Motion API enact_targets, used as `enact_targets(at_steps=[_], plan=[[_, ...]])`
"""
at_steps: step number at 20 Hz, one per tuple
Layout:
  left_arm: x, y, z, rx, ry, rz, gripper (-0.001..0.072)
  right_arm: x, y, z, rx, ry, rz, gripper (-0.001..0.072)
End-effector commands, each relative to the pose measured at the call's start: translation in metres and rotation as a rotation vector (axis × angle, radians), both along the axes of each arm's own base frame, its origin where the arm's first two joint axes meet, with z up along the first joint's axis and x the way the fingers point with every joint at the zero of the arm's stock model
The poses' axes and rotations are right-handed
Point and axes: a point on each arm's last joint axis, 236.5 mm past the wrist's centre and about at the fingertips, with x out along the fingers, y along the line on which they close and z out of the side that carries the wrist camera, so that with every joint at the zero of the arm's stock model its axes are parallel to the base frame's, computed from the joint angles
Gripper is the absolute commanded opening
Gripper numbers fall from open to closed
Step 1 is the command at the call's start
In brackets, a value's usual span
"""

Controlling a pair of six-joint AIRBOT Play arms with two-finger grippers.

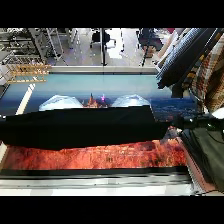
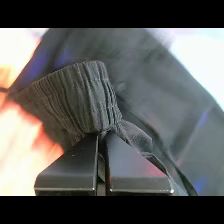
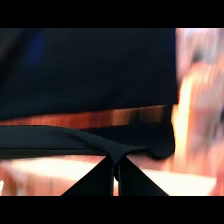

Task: Fold the clothes and pants, and hang the long-sleeved shirts on hangers.

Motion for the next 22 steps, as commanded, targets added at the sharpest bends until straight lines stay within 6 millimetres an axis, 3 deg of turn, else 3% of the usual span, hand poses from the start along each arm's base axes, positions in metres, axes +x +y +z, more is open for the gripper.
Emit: enact_targets(at_steps=[1,4,6,7,9,10,11,12,17,19,20,21,22], plan=[[0.080,0.003,0.003,0.029,-0.143,0.135,0.0011,0.083,0.003,-0.011,-0.027,-0.114,-0.068,0.0007],[0.116,-0.002,-0.051,-0.072,-0.130,0.223,0.0011,0.144,0.007,-0.039,-0.007,-0.122,-0.123,0.0007],[0.130,-0.006,-0.077,-0.085,-0.121,0.233,0.0013,0.172,0.009,-0.056,0.010,-0.118,-0.138,0.0012],[0.135,-0.005,-0.084,-0.080,-0.125,0.239,0.0016,0.182,0.012,-0.063,0.009,-0.119,-0.128,0.0072],[0.137,-0.006,-0.091,-0.077,-0.120,0.238,0.0032,0.184,0.018,-0.070,0.004,-0.105,-0.100,0.0586],[0.132,-0.007,-0.091,-0.088,-0.103,0.227,0.0055,0.175,0.020,-0.071,0.002,-0.072,-0.074,0.0575],[0.124,-0.007,-0.090,-0.097,-0.084,0.214,0.0287,0.159,0.018,-0.075,0.000,-0.016,-0.040,0.0538],[0.112,-0.008,-0.088,-0.108,-0.056,0.188,0.0720,0.142,0.017,-0.079,0.010,0.049,-0.009,0.0504],[0.030,-0.018,-0.092,-0.205,0.141,0.041,0.0705,0.075,0.009,-0.090,0.108,0.263,0.032,0.0502],[0.008,-0.033,-0.097,-0.275,0.208,-0.016,0.0693,0.068,0.009,-0.103,0.116,0.287,0.040,0.0501],[0.002,-0.041,-0.097,-0.292,0.230,-0.057,0.0589,0.070,0.010,-0.111,0.122,0.285,0.036,0.0500],[-0.001,-0.049,-0.097,-0.306,0.241,-0.090,0.0430,0.073,0.011,-0.118,0.129,0.285,0.030,0.0492],[-0.001,-0.057,-0.097,-0.308,0.248,-0.131,0.0332,0.076,0.011,-0.125,0.136,0.282,0.025,0.0491]])
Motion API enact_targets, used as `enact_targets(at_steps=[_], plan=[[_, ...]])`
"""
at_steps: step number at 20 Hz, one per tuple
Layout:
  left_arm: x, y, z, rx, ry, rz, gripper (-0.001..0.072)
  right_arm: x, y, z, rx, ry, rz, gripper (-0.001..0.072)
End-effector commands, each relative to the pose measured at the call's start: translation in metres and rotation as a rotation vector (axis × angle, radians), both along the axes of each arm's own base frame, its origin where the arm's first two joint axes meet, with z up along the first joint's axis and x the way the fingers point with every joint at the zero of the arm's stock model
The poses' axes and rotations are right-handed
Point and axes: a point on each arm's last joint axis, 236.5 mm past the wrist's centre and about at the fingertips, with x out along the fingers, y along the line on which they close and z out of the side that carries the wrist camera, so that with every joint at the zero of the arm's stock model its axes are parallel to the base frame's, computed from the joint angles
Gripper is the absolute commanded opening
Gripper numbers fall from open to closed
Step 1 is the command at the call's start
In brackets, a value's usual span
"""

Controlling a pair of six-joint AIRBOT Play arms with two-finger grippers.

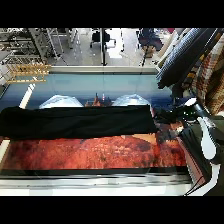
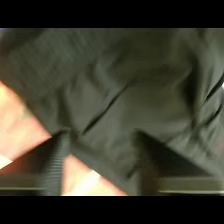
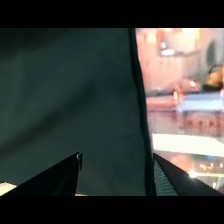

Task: Fold the clothes and pants, and hang the long-sleeved shirts on hangers.

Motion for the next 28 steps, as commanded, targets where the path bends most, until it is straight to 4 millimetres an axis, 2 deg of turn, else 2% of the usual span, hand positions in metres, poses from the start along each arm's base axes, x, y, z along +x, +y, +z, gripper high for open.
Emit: enact_targets(at_steps=[1,3,4,6,8,9,10,11,12,13,14,15,16,17,18,19,20,21,22,23,25,26,28], plan=[[-0.022,-0.036,0.000,-0.080,0.060,-0.172,0.0260,-0.002,0.003,-0.023,0.033,0.021,0.006,0.0486],[-0.018,-0.050,0.000,-0.067,0.054,-0.255,0.0050,0.003,0.001,-0.033,0.027,0.005,0.010,0.0461],[-0.013,-0.057,0.000,-0.056,0.047,-0.292,0.0016,0.004,0.003,-0.036,0.036,-0.002,0.020,0.0461],[-0.004,-0.072,0.000,-0.041,0.038,-0.359,0.0016,0.007,0.014,-0.040,0.087,-0.015,0.032,0.0461],[0.005,-0.093,0.000,-0.026,0.028,-0.448,0.0016,0.011,0.034,-0.042,0.167,-0.028,0.048,0.0455],[0.010,-0.106,0.000,-0.021,0.024,-0.498,0.0016,0.012,0.048,-0.041,0.210,-0.035,0.079,0.0391],[0.013,-0.119,0.000,-0.020,0.022,-0.547,0.0016,0.012,0.059,-0.037,0.230,-0.057,0.129,0.0224],[0.016,-0.135,0.001,-0.023,0.023,-0.603,0.0016,0.015,0.060,-0.031,0.214,-0.092,0.172,0.0009],[0.017,-0.150,0.001,-0.031,0.026,-0.653,0.0016,0.019,0.054,-0.019,0.179,-0.116,0.189,0.0008],[0.017,-0.165,0.002,-0.044,0.033,-0.693,0.0015,0.022,0.038,-0.008,0.097,-0.126,0.189,0.0007],[0.018,-0.180,0.002,-0.056,0.042,-0.733,0.0016,0.023,0.006,0.003,-0.063,-0.111,0.154,0.0007],[0.020,-0.193,0.002,-0.060,0.046,-0.765,0.0015,0.019,-0.035,0.018,-0.257,-0.089,0.117,0.0007],[0.023,-0.207,0.002,-0.058,0.047,-0.797,0.0015,0.012,-0.082,0.044,-0.466,-0.072,0.057,0.0007],[0.027,-0.221,0.001,-0.058,0.047,-0.828,0.0016,0.003,-0.120,0.073,-0.628,-0.069,-0.006,0.0007],[0.029,-0.237,-0.002,-0.063,0.051,-0.863,0.0016,-0.005,-0.145,0.102,-0.729,-0.085,-0.054,0.0007],[0.031,-0.254,-0.007,-0.070,0.060,-0.901,0.0016,-0.011,-0.157,0.128,-0.773,-0.115,-0.084,0.0007],[0.034,-0.269,-0.013,-0.074,0.067,-0.932,0.0016,-0.011,-0.155,0.145,-0.771,-0.152,-0.100,0.0007],[0.036,-0.285,-0.020,-0.080,0.075,-0.964,0.0016,-0.010,-0.145,0.157,-0.749,-0.184,-0.100,0.0007],[0.038,-0.298,-0.027,-0.084,0.083,-0.988,0.0016,-0.006,-0.122,0.163,-0.696,-0.217,-0.079,0.0007],[0.039,-0.310,-0.031,-0.086,0.089,-1.010,0.0016,0.001,-0.090,0.164,-0.630,-0.245,-0.034,0.0007],[0.037,-0.326,-0.032,-0.086,0.092,-1.047,0.0016,0.012,-0.004,0.161,-0.486,-0.293,0.093,0.0007],[0.037,-0.329,-0.029,-0.082,0.088,-1.055,0.0016,0.013,0.048,0.158,-0.425,-0.311,0.175,0.0007],[0.038,-0.329,-0.021,-0.070,0.074,-1.056,0.0016,0.005,0.147,0.141,-0.360,-0.323,0.340,0.0007]])
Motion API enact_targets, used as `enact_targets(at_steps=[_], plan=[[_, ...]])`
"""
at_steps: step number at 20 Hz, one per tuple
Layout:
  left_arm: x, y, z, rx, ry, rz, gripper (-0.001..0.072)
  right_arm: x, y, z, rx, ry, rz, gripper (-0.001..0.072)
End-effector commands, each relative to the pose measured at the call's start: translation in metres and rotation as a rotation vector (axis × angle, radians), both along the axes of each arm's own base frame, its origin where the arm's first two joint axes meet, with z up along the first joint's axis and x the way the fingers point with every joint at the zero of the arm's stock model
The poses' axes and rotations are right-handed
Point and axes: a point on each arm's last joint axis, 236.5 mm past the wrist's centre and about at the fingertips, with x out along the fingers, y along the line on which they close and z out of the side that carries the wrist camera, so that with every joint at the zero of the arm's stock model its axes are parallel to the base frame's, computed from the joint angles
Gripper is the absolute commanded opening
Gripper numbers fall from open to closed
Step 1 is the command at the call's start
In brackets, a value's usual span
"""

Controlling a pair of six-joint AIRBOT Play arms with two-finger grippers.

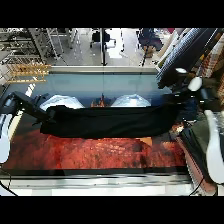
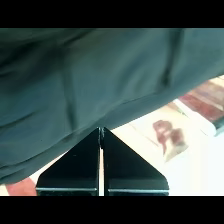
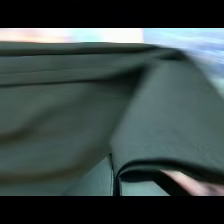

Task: Fold the clothes and pants, and hang the long-sleeved shirts on hangers.

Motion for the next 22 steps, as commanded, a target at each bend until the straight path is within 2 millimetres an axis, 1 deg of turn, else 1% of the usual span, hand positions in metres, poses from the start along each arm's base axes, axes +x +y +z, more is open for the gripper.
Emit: enact_targets(at_steps=[1,2,4,5,6,7,8,10,11,12,13,14,15,17,18,19,20,22], plan=[[-0.001,-0.009,0.010,0.008,-0.018,-0.025,0.0016,-0.018,0.164,-0.019,0.110,0.033,0.244,0.0007],[-0.003,-0.008,0.015,0.007,-0.021,-0.027,0.0016,-0.024,0.211,-0.036,0.123,0.043,0.290,0.0007],[-0.010,-0.009,0.023,0.003,-0.012,-0.043,0.0016,-0.036,0.286,-0.075,0.146,0.045,0.347,0.0012],[-0.013,-0.010,0.025,0.001,-0.007,-0.051,0.0016,-0.044,0.311,-0.095,0.137,0.056,0.391,0.0173],[-0.015,-0.011,0.025,-0.002,0.004,-0.057,0.0016,-0.050,0.316,-0.107,0.105,0.074,0.419,0.0416],[-0.017,-0.011,0.025,-0.004,0.011,-0.061,0.0016,-0.049,0.303,-0.112,0.055,0.089,0.420,0.0498],[-0.018,-0.011,0.025,-0.005,0.013,-0.062,0.0016,-0.043,0.274,-0.110,0.013,0.112,0.388,0.0497],[-0.018,-0.011,0.025,-0.005,0.014,-0.063,0.0016,-0.027,0.195,-0.100,0.002,0.185,0.246,0.0498],[-0.018,-0.011,0.025,-0.005,0.013,-0.062,0.0016,-0.025,0.152,-0.100,0.023,0.239,0.173,0.0501],[-0.018,-0.011,0.025,-0.005,0.013,-0.062,0.0016,-0.029,0.113,-0.102,0.078,0.309,0.123,0.0508],[-0.018,-0.013,0.025,-0.005,0.013,-0.066,0.0016,-0.034,0.083,-0.105,0.148,0.355,0.086,0.0520],[-0.018,-0.015,0.025,-0.005,0.013,-0.070,0.0016,-0.035,0.056,-0.108,0.243,0.375,0.035,0.0520],[-0.018,-0.017,0.025,-0.005,0.013,-0.076,0.0016,-0.033,0.034,-0.110,0.339,0.366,-0.014,0.0520],[-0.018,-0.023,0.025,-0.004,0.010,-0.087,0.0016,-0.028,0.003,-0.117,0.472,0.316,-0.074,0.0519],[-0.019,-0.027,0.025,-0.004,0.010,-0.096,0.0016,-0.026,-0.006,-0.123,0.521,0.300,-0.078,0.0519],[-0.019,-0.031,0.025,-0.004,0.010,-0.107,0.0016,-0.024,-0.010,-0.129,0.557,0.292,-0.066,0.0518],[-0.020,-0.035,0.025,-0.004,0.011,-0.117,0.0016,-0.022,-0.010,-0.136,0.585,0.292,-0.060,0.0518],[-0.019,-0.042,0.025,-0.002,0.006,-0.130,0.0016,-0.017,0.000,-0.150,0.618,0.279,-0.019,0.0512]])
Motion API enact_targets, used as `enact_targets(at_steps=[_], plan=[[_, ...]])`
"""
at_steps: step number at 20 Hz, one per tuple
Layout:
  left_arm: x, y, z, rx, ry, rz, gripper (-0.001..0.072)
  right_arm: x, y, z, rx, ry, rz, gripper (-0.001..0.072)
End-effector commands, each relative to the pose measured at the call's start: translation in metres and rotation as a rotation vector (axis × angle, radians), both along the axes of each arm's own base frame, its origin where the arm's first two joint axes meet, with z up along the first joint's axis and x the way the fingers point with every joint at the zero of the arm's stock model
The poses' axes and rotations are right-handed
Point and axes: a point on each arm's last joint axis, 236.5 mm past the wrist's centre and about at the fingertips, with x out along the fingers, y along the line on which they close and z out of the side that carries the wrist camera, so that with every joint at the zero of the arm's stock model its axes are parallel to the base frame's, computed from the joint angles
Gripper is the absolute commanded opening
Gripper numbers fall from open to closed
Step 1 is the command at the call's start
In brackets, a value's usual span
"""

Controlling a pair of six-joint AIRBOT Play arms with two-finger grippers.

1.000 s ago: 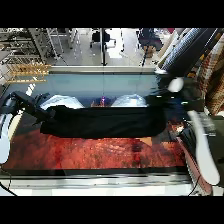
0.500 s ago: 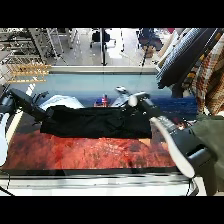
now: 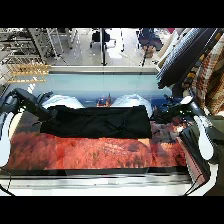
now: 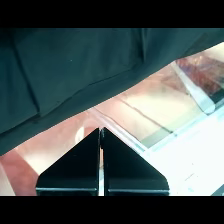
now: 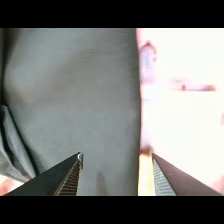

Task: Fold the clothes and pants, and hang the long-sleeved shirts on hangers.

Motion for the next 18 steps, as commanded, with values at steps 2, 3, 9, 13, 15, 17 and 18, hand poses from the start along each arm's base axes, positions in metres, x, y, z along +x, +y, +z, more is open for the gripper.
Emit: enact_targets(at_steps=[2,3,9,13,15,17,18], plan=[[0.003,-0.012,-0.001,0.004,-0.018,-0.018,0.0016,0.016,0.006,-0.025,0.106,-0.068,0.005,0.0500],[0.005,-0.012,-0.001,0.006,-0.027,-0.013,0.0016,0.019,0.012,-0.032,0.102,-0.072,0.007,0.0489],[0.017,-0.014,-0.009,0.015,-0.057,0.008,0.0016,0.023,-0.006,0.000,-0.055,-0.126,0.139,0.0007],[0.012,-0.037,-0.031,0.010,-0.004,-0.032,0.0016,0.008,-0.138,0.087,-0.653,-0.124,-0.039,0.0007],[0.011,-0.058,-0.049,0.012,0.015,-0.067,0.0016,0.006,-0.139,0.141,-0.683,-0.225,-0.078,0.0007],[0.021,-0.080,-0.069,0.024,-0.004,-0.051,0.0015,0.008,-0.106,0.178,-0.633,-0.313,-0.072,0.0007],[0.029,-0.091,-0.074,0.022,-0.031,-0.041,0.0016,0.011,-0.079,0.190,-0.581,-0.344,-0.053,0.0007]])
